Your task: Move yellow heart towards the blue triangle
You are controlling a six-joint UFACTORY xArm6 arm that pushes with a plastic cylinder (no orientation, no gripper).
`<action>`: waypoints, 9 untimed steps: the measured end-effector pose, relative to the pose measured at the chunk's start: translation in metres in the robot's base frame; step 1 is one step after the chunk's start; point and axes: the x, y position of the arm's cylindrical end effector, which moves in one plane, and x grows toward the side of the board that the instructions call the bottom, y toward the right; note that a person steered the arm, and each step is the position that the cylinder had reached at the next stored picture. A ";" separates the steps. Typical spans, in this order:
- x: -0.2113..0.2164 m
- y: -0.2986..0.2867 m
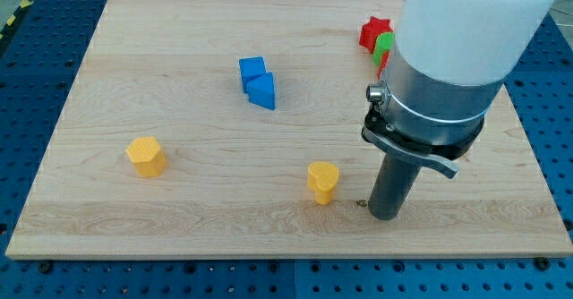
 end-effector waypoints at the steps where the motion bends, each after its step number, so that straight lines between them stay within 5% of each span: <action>1: -0.001 0.000; 9: -0.004 -0.059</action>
